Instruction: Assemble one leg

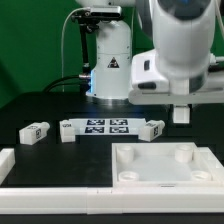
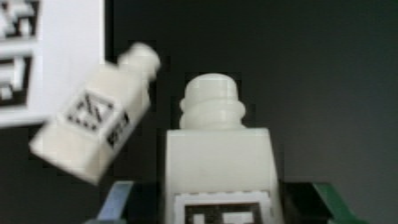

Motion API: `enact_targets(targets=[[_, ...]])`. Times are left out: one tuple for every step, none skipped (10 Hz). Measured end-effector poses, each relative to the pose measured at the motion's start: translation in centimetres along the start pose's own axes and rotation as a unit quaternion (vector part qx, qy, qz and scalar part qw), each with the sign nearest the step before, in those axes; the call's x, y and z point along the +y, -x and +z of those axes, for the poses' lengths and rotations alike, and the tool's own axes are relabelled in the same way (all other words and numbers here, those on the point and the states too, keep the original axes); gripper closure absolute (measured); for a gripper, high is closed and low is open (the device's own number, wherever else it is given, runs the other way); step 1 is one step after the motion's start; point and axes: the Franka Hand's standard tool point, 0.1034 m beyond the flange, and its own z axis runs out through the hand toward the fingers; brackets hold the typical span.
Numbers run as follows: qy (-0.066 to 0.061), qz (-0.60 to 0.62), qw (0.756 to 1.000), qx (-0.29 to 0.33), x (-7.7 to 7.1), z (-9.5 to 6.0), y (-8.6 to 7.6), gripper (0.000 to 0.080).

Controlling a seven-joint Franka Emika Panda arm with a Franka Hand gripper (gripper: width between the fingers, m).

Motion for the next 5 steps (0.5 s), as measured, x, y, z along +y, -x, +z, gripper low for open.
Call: enact_targets(targets=[[0.001, -0.003, 0.999, 0.050, 0.1, -0.2, 0.3, 0.0511], [0.003, -0.011, 0.996, 0.090, 0.3, -1.3, 0.2, 0.0511], [0.003, -0.015, 0.992, 0.122, 0.3, -2.3, -0.1, 0.0511], [0.002, -0.023, 0.985, 0.171, 0.0, -3.7, -0.6, 0.0511], [0.005, -0.036, 0.980, 0.197, 0.0, -4.7, -0.8, 0.0511]])
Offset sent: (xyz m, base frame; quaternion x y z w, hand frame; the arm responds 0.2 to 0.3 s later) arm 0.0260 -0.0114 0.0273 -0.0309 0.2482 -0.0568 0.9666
